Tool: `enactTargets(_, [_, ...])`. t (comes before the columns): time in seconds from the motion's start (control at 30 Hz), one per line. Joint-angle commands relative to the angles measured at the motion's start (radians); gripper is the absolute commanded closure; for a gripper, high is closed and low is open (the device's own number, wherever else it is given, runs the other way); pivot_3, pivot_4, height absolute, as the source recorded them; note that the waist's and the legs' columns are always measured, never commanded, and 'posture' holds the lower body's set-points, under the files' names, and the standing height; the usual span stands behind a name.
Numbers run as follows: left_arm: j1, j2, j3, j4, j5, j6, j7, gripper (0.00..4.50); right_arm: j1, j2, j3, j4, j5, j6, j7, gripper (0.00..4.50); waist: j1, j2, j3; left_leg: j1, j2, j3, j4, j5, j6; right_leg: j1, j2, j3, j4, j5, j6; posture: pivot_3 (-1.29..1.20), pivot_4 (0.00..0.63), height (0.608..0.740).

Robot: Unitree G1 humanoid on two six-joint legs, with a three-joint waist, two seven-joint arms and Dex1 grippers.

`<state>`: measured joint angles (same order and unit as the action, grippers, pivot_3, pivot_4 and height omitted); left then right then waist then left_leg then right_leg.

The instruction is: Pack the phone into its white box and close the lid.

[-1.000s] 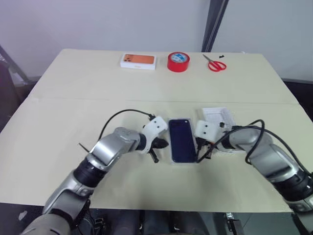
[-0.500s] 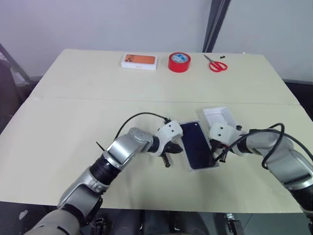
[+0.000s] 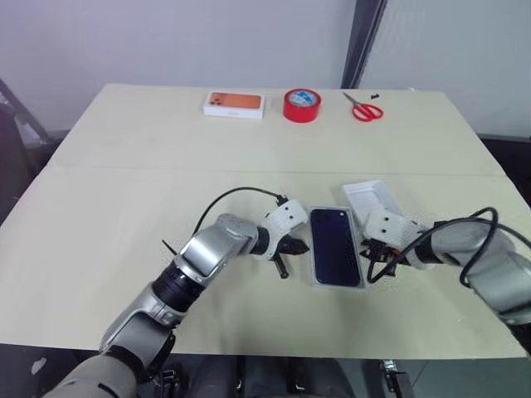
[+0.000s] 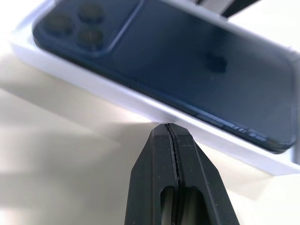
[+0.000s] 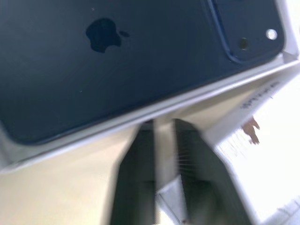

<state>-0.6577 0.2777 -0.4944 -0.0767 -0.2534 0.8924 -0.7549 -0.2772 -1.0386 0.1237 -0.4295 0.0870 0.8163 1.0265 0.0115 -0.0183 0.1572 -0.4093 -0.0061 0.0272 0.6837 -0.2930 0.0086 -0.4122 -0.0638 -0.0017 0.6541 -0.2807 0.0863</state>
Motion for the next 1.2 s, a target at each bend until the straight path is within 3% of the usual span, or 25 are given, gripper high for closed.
enactTargets(0.03, [0.017, 0.013, 0.023, -0.062, -0.019, 0.004, -0.012, 4.5, -0.017, -0.014, -0.11, -0.033, 0.079, 0.051, 0.013, 1.51, 0.0, 0.0, 0.0, 0.0, 0.0, 0.0, 0.0, 0.0, 0.0, 0.0, 0.0, 0.0, 0.0, 0.0, 0.0, 0.0, 0.15, 0.725])
enactTargets(0.07, [0.021, 0.018, 0.028, -0.07, -0.02, 0.005, -0.014, 4.5, -0.025, -0.014, -0.131, -0.032, 0.1, 0.08, 0.012, 1.16, 0.0, 0.0, 0.0, 0.0, 0.0, 0.0, 0.0, 0.0, 0.0, 0.0, 0.0, 0.0, 0.0, 0.0, 0.0, 0.0, 0.15, 0.725])
enactTargets(0.27, [0.084, 0.092, 0.112, -0.144, -0.036, -0.144, -0.056, 4.5, -0.126, 0.087, -0.177, -0.035, 0.209, 0.488, -0.111, 1.16, -0.005, 0.0, 0.0, 0.0, 0.001, 0.0, 0.0, 0.0, 0.0, 0.0, 0.0, 0.0, 0.0, 0.0, 0.0, 0.0, 0.15, 0.725])
enactTargets(0.43, [0.2, 0.208, 0.146, -0.257, -0.009, -0.419, -0.156, 4.5, -0.172, 0.2, -0.167, -0.034, 0.201, 0.699, -0.268, 1.16, -0.005, 0.002, 0.0, 0.0, 0.001, 0.0, -0.001, 0.0, -0.001, -0.001, -0.001, 0.0, 0.0, 0.0, 0.0, 0.0, 0.15, 0.725])
enactTargets(0.73, [0.287, 0.235, 0.213, -0.313, -0.081, -0.466, -0.194, 4.5, -0.189, 0.255, -0.178, -0.038, 0.241, 0.772, -0.377, 1.16, -0.002, 0.003, 0.0, -0.001, 0.001, 0.0, -0.002, -0.001, -0.001, -0.001, -0.003, 0.0, -0.002, 0.0, -0.001, 0.0, 0.15, 0.725])
enactTargets(1.2, [0.298, 0.225, 0.219, -0.299, -0.083, -0.466, -0.186, 4.5, -0.217, 0.226, -0.268, 0.004, 0.347, 0.798, -0.415, 1.16, -0.003, 0.004, 0.0, -0.001, 0.001, 0.0, -0.002, -0.001, 0.0, -0.001, -0.002, 0.0, -0.002, 0.0, 0.0, 0.0, 0.15, 0.725])
